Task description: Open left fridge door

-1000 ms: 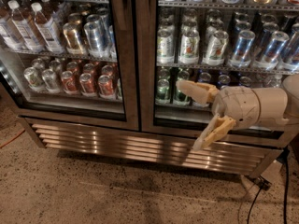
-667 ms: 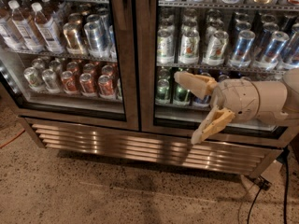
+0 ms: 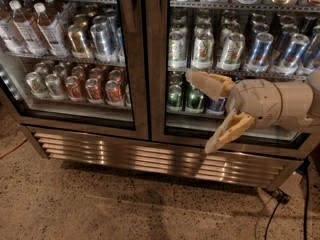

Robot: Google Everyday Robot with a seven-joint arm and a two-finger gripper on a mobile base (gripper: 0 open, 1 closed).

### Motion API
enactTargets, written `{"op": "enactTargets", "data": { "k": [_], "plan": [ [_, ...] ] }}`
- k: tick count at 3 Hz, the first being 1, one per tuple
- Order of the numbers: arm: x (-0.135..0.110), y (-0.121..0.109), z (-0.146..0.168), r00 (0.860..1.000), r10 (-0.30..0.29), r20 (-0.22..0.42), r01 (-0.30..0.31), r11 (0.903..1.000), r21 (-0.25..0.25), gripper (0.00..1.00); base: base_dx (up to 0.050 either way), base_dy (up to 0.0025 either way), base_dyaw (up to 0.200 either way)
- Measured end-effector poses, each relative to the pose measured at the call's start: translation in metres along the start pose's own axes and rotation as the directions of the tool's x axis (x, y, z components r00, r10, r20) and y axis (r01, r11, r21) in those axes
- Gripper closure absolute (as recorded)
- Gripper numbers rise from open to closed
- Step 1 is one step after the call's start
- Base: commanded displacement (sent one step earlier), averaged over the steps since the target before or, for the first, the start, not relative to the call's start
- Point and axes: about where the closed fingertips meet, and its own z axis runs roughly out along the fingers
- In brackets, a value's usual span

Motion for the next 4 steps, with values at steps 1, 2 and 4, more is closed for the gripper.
{"op": "enactTargets", "data": {
  "k": [1,2,4],
  "plan": [
    [-0.021,0.009,0.007,0.999,-0.039,0.018,0.040,0.9992,-0.009,0.00,0.000,0.00000,0.000],
    [-0.021,0.009,0.007,0.999,-0.039,0.018,0.040,0.9992,-0.009,0.00,0.000,0.00000,0.000],
    [-0.046,0.017,0.025,0.992,-0.101,-0.074,0.105,0.9931,0.052,0.00,0.021,0.00113,0.054]
  ]
}}
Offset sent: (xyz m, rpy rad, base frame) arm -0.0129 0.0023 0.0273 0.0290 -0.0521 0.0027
